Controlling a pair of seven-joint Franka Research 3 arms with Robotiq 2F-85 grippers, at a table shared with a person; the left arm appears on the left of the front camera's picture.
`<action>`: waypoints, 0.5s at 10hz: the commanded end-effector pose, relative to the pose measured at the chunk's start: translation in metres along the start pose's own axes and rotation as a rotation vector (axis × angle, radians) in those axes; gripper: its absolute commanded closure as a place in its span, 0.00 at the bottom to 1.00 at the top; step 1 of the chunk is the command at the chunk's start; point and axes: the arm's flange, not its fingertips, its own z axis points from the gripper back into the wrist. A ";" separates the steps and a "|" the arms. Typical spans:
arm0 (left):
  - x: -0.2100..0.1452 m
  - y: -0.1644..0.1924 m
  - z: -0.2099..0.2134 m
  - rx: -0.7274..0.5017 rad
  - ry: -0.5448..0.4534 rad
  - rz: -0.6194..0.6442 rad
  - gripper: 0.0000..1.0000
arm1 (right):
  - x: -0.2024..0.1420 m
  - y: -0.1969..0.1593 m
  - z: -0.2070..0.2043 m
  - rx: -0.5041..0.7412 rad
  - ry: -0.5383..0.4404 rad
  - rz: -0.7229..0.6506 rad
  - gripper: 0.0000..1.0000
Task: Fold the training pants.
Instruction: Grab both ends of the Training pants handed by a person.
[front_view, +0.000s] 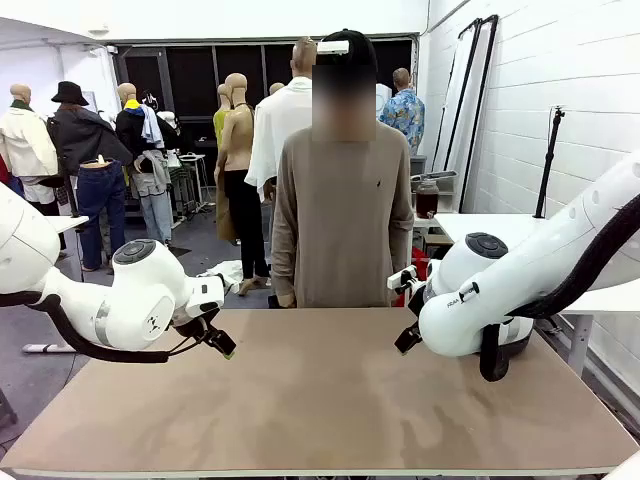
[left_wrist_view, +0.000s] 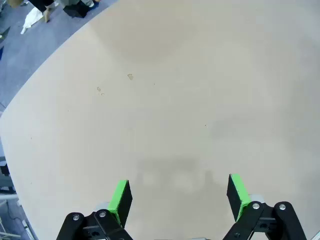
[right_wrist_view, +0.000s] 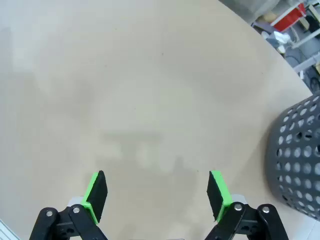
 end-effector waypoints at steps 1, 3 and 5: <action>0.000 0.000 0.000 0.000 0.000 0.000 0.00 | 0.000 0.000 0.000 0.000 0.000 0.000 0.00; 0.000 0.000 0.000 0.000 0.000 0.000 0.00 | 0.000 0.000 0.000 0.000 0.000 0.000 0.00; 0.000 0.000 0.000 0.000 0.000 0.000 0.00 | 0.000 0.000 0.000 0.000 0.000 0.000 0.00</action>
